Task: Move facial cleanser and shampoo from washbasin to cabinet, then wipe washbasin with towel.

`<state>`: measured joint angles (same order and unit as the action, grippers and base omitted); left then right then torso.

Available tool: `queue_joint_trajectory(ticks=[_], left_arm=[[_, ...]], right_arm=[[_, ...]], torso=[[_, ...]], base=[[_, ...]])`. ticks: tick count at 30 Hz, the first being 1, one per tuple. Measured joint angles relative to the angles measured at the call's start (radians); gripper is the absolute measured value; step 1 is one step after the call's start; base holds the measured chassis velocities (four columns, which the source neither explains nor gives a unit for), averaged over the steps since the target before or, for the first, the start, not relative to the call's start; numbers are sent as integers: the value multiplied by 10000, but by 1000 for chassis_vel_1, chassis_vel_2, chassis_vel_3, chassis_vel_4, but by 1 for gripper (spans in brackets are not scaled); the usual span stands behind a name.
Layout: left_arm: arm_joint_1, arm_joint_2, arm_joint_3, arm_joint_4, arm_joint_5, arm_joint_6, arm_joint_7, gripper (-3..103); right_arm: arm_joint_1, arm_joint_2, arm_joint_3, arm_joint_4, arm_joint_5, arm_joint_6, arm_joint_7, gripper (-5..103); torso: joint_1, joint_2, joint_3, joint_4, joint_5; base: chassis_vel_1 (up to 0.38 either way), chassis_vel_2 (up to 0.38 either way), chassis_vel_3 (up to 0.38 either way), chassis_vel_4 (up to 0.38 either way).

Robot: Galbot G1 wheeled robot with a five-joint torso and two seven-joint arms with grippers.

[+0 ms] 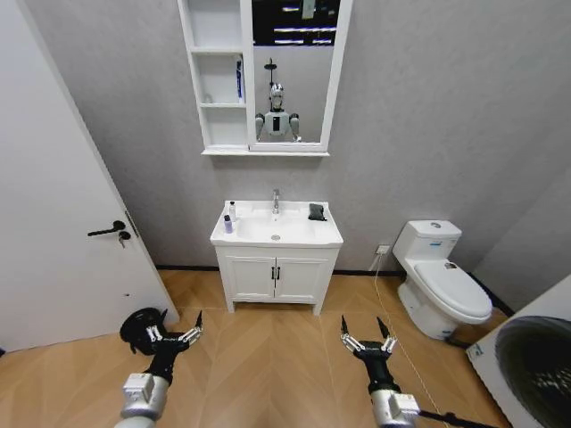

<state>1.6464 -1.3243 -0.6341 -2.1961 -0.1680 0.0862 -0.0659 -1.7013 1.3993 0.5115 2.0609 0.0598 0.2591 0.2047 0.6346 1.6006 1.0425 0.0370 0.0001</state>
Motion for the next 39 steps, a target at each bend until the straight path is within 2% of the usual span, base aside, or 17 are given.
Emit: queue_joint_trajectory(ticks=[5,6,10,18,29,39], left_arm=[[81,-364,58,246,278,-174,-15,98],[153,-525,74,308,363,-184,-16,98],[208,-555,165,368,527,-269,-9,98],[81,-843,237,465,728,-443,11,98],[428,-797,339,451,926,-589,40,98],[207,-870,507,774,951,-675,71,98]], right_arm=[[-16,-160,-22,-193,-81,384,-35,100],[-28,-199,13,-264,-81,661,-32,100],[-187,-161,146,-466,-188,1036,-46,100],[-418,-107,25,-438,-408,1126,-170,100],[-553,47,-198,-487,-452,1083,-135,100],[-514,68,-220,-449,-436,1148,-181,100]], torso=[[0,0,0,1,-2],[0,0,0,2,-1],[0,0,0,0,0],[0,0,0,-1,-1],[-3,1,-1,-2,-1],[-1,1,-1,-3,-3]], base=[[0,0,0,0],[0,0,0,0],[0,0,0,0],[0,0,0,0],[0,0,0,0],[-145,153,150,-143]])
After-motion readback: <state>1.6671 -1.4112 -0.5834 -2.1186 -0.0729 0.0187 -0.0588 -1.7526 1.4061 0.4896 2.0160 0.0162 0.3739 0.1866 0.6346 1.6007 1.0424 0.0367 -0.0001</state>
